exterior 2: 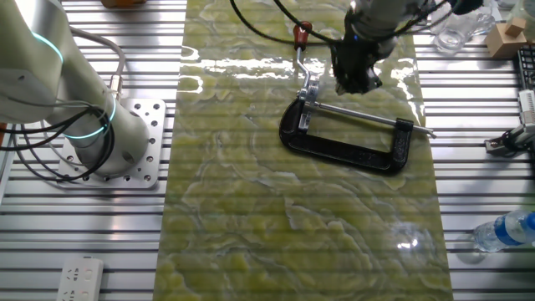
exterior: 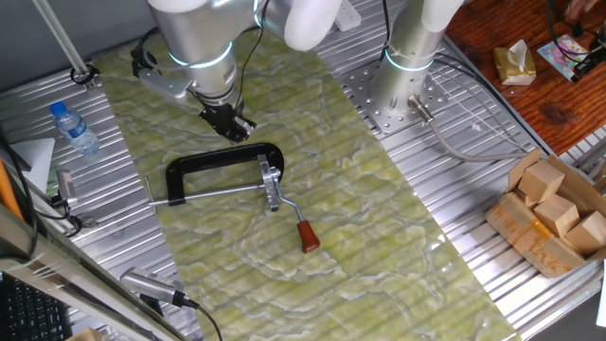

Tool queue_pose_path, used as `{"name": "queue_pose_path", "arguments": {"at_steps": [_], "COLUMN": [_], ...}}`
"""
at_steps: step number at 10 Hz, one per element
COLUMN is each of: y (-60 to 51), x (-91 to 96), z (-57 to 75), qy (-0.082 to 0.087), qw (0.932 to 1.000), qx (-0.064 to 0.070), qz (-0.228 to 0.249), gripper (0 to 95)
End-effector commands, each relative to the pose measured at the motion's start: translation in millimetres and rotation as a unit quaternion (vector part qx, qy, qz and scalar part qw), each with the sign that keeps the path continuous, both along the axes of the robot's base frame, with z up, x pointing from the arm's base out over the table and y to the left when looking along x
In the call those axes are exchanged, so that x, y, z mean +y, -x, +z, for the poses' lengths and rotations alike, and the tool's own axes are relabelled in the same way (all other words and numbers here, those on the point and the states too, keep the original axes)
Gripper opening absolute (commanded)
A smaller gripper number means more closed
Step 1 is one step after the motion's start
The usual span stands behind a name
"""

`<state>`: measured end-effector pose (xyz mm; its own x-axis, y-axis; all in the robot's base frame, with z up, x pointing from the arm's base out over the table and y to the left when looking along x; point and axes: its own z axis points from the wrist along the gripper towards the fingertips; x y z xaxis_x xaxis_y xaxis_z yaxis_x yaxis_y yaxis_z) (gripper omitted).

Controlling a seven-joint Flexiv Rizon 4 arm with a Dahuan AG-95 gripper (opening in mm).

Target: Pull up the lever

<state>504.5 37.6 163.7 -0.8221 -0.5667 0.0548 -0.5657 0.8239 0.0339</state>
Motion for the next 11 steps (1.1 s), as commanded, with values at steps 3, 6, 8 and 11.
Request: {"name": "queue_pose_path", "arguments": {"at_steps": [3, 6, 8, 11], "y": [-2.8, -2.8, -0.4, 18.7], "x": [-7.1, -7.1, -1.4, 39.5], "z": [-0.8, -0.8, -1.1, -9.4], "qy": [-0.017, -0.011, -0.008, -0.009], "qw": [0.9754, 0.9645, 0.9646, 0.9622], "qx": [0.003, 0.006, 0.008, 0.008], "qz": [0.220, 0.264, 0.263, 0.272], "gripper": [0.0, 0.0, 0.0, 0.0]}}
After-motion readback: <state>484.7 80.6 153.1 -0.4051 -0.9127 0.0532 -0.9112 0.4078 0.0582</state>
